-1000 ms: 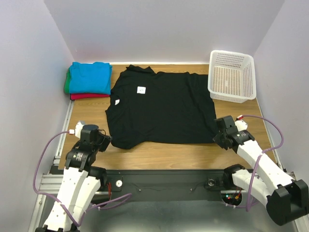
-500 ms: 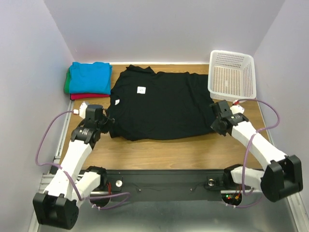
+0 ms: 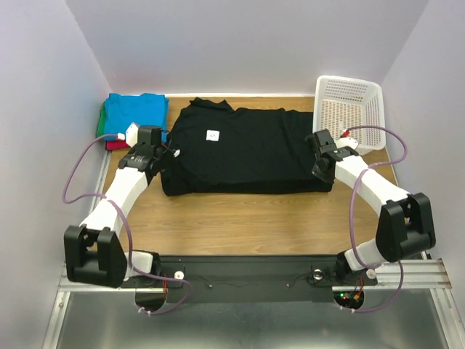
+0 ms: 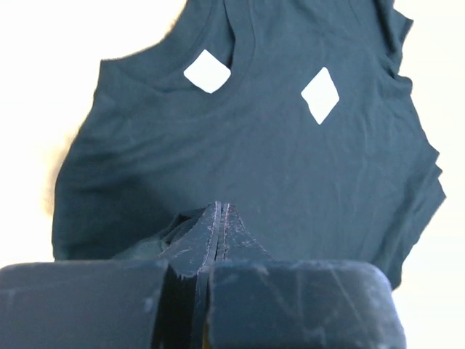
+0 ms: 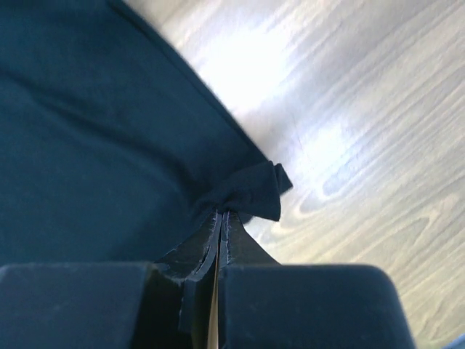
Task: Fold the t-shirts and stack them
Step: Fold the tshirt
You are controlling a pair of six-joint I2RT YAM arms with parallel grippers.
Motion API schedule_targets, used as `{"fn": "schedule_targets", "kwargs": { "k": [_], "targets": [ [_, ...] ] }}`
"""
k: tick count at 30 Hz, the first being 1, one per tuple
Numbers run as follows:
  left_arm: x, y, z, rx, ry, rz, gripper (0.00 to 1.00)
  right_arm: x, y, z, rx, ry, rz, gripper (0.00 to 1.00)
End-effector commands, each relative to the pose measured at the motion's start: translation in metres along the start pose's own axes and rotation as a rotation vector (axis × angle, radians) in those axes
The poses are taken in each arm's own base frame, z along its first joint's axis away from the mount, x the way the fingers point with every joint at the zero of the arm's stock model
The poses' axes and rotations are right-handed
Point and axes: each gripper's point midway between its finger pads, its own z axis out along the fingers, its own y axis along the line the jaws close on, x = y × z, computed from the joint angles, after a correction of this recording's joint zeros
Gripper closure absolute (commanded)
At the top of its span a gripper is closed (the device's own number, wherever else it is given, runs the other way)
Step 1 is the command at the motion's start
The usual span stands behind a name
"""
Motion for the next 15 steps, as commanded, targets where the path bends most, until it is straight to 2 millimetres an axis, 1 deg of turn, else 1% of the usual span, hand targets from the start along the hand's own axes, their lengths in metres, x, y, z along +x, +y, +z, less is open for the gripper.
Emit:
{"fn": "schedule_targets", "kwargs": {
  "k": [1, 2, 7, 8, 9, 11, 15],
  "targets": [
    [-0.031, -0.025, 0.01, 0.052, -0.075, 0.026, 1.0, -0.033, 0.01, 0.009, 0.033, -0.102, 0.025, 0.99],
    [-0.033, -0.027, 0.018, 0.039, -0.073, 0.029, 1.0, -0.04, 0.014, 0.009, 0.029, -0.115, 0.029, 0.99],
    [-0.043, -0.035, 0.041, 0.029, -0.089, 0.065, 1.0, -0.052, 0.029, 0.019, 0.034, -0.132, 0.004, 0.99],
    [-0.046, -0.04, 0.044, 0.033, -0.092, 0.071, 1.0, -0.052, 0.03, 0.022, 0.038, -0.13, -0.004, 0.99],
    [-0.043, -0.039, 0.054, 0.026, -0.074, 0.101, 1.0, -0.053, 0.034, 0.025, 0.039, -0.129, -0.008, 0.99],
    [-0.043, -0.04, 0.066, 0.006, -0.064, 0.118, 1.0, -0.054, 0.037, 0.03, 0.041, -0.129, -0.008, 0.99],
    [-0.048, -0.042, 0.084, -0.019, -0.065, 0.152, 1.0, -0.055, 0.038, 0.041, 0.06, -0.131, -0.008, 0.99]
  ]
}}
